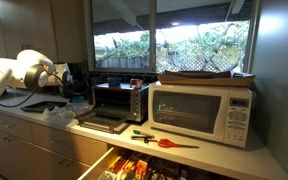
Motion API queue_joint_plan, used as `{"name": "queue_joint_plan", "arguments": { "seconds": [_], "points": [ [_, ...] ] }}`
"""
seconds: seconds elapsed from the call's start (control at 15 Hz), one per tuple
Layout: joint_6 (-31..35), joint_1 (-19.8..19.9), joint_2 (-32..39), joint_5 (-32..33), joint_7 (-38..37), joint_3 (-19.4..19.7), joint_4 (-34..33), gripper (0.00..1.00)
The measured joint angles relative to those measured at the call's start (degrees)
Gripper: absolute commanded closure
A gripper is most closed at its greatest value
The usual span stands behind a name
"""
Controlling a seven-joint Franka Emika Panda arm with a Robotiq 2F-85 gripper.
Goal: Put the light blue bowl on the counter
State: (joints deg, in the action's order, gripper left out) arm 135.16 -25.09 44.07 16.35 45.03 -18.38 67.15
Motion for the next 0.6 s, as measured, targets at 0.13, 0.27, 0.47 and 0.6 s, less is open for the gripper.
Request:
{"name": "queue_joint_plan", "arguments": {
  "seconds": [0.13, 0.27, 0.47, 0.6],
  "points": [
    [-1.34, -0.58, 0.02, 0.59, -0.8, 0.48, -0.03, 0.99],
    [-2.77, -1.56, 0.07, 1.0, -2.12, 1.14, -0.03, 0.99],
    [-2.84, -3.61, 0.4, 2.99, -4.68, 2.96, -0.04, 0.99],
    [-2.84, -5.07, 0.94, 4.19, -6.33, 4.34, -0.19, 0.99]
  ]
}}
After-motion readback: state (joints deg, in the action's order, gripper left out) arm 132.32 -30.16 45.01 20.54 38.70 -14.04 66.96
